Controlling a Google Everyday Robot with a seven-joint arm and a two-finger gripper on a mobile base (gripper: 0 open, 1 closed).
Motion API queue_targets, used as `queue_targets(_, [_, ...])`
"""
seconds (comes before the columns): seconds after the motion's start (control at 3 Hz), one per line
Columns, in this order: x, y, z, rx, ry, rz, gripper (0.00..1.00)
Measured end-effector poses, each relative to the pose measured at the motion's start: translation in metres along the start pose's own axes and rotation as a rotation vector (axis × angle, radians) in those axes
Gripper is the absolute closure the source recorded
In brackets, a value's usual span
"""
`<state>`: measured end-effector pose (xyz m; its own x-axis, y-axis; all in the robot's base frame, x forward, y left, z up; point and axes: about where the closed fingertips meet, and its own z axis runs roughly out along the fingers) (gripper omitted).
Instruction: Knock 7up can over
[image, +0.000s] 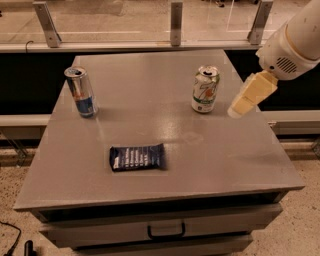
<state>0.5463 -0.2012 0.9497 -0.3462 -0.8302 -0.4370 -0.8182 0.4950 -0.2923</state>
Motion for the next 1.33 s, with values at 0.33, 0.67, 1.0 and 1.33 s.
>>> queue_targets(0.33, [-0.018, -0.017, 0.03, 0.006, -0.101, 0.07, 0.0])
queue_targets(0.67, [-0.035, -0.025, 0.062, -0.008, -0.19, 0.139, 0.0])
queue_targets(1.0, [-0.044, -0.031, 0.086, -0.01, -0.256, 0.192, 0.0])
queue_targets(1.33, [-0.053, -0.036, 0.101, -0.005, -0.322, 0.232, 0.25])
